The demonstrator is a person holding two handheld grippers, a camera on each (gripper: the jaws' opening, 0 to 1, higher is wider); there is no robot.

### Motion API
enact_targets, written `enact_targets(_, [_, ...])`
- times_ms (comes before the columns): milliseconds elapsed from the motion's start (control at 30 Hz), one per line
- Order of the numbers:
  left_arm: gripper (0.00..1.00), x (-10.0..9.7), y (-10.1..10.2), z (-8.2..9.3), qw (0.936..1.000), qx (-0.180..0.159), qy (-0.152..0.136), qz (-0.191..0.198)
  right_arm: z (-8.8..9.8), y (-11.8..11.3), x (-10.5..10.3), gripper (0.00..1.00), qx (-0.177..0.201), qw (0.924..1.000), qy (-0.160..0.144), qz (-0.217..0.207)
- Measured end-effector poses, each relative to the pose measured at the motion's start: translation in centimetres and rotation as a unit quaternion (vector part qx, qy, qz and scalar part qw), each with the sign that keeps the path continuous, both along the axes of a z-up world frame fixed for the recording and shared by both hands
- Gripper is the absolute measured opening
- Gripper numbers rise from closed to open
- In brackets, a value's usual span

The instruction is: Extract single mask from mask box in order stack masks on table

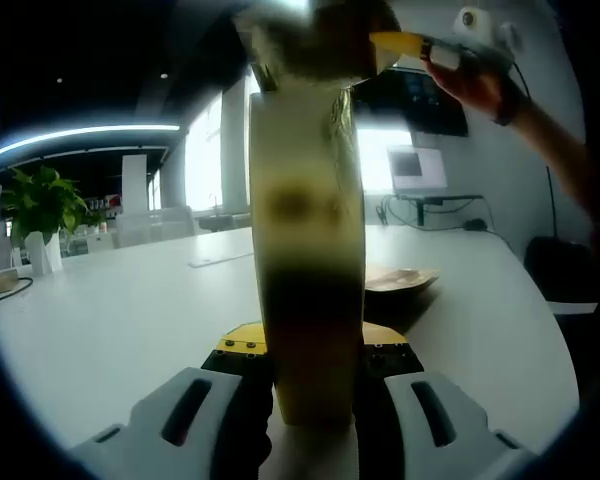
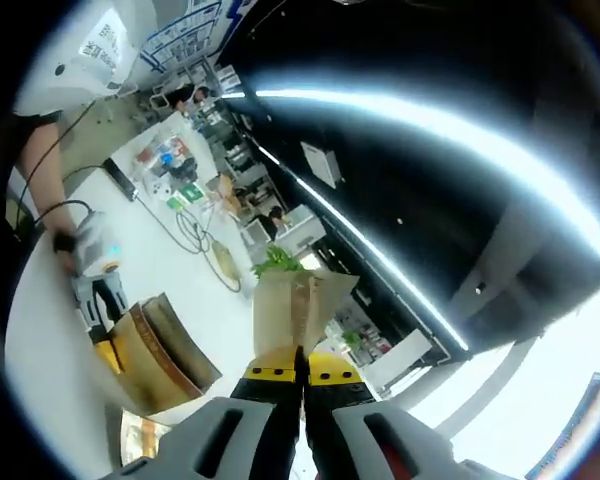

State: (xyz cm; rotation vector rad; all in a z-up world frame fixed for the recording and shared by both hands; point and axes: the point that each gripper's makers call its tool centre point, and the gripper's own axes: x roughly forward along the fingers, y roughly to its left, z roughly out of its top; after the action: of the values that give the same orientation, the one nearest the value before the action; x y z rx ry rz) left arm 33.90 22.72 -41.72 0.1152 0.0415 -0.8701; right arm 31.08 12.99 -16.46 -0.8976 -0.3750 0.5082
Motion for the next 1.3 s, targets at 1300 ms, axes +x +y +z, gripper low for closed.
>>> enact_targets(1300, [0.2,0.1,0.2,0.5,0.9996,-0.026,0.008,-0.006,-5.9,-8.1,1.3,0.0,0.084,0.9786,0.022,-0.187])
